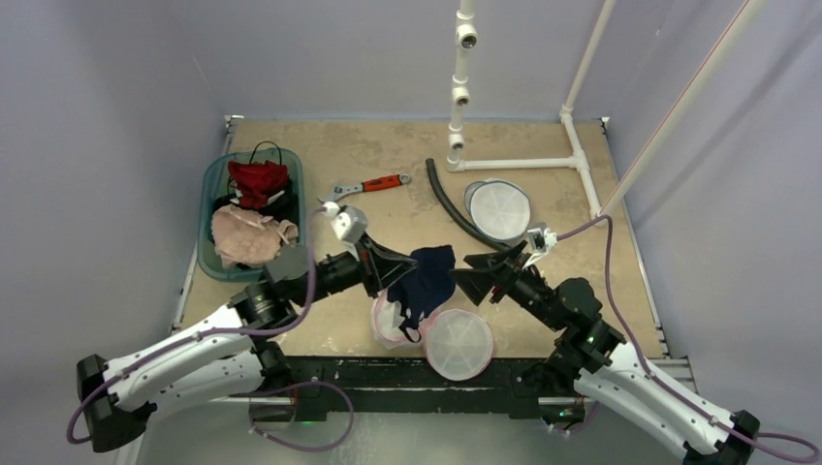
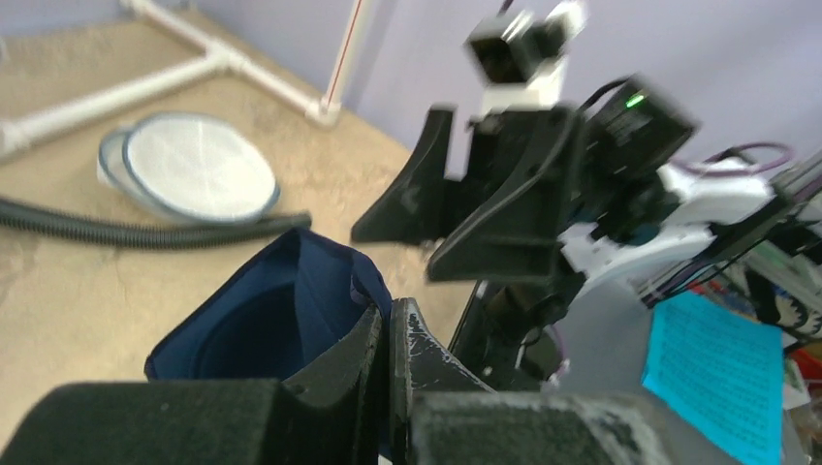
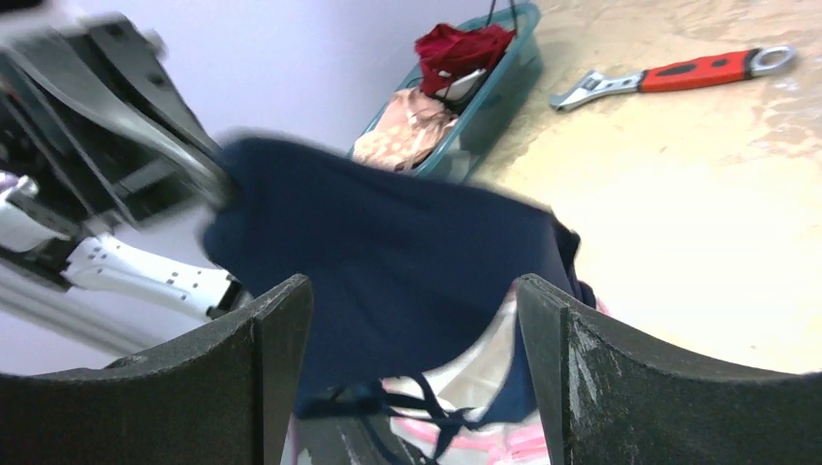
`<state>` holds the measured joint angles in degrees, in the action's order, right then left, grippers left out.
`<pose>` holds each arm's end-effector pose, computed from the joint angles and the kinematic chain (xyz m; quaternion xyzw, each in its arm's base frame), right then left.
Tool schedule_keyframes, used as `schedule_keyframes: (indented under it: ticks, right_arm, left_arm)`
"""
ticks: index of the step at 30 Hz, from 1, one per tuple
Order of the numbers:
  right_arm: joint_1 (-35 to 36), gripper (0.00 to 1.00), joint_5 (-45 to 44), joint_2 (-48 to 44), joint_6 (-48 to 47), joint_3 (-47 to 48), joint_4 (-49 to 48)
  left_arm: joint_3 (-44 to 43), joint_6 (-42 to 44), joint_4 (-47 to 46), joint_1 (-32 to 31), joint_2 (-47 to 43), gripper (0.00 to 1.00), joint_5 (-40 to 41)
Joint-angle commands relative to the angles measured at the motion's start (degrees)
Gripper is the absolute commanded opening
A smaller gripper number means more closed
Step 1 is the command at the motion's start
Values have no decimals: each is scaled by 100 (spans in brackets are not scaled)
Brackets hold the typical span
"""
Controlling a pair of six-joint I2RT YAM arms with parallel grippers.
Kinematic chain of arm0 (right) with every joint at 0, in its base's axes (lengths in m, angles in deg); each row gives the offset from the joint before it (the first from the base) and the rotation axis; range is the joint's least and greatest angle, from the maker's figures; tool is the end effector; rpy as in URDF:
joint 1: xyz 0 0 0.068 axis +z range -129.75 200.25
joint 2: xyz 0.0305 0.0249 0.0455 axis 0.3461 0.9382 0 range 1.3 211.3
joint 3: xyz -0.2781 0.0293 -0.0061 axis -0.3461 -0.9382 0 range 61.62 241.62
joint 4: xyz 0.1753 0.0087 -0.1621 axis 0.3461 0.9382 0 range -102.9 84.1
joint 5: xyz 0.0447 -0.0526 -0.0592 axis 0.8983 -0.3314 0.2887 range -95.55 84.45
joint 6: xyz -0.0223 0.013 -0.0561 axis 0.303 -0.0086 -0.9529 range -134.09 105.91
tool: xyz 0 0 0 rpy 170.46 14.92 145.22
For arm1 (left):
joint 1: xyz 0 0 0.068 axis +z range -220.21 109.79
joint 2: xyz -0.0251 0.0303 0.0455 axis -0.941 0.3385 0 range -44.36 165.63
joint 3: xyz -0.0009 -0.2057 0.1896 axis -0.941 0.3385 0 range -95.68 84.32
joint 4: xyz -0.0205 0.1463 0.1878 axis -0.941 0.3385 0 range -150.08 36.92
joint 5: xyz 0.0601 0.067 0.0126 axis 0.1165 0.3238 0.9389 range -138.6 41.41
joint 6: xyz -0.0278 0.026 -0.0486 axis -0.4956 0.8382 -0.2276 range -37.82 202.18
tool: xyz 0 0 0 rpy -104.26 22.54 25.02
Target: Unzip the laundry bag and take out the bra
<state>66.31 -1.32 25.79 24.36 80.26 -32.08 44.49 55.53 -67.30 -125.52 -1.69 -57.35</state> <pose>0.0782 0.0862 0.2909 -0.0700 0.6166 0.5441 0.5647 0.0874 -0.1388 0.3555 0.2220 0.6427 -0.5189 0.5181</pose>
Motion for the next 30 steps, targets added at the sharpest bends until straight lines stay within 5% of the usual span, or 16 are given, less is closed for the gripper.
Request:
schedule_keyframes:
  ticks: [1, 11, 30]
  right_arm:
    - [-20, 79, -701, -292, 17, -24, 449]
    - [-19, 79, -1305, -648, 404, -565, 912]
    - [-26, 80, -1628, 184, 1322, -1218, 996]
  left_arm:
    - [535, -199, -542, -6, 708, 0, -14]
    - [1315, -556, -1593, -10, 1707, 0, 365]
    - [1245, -515, -1453, -6, 2819, 0, 2229]
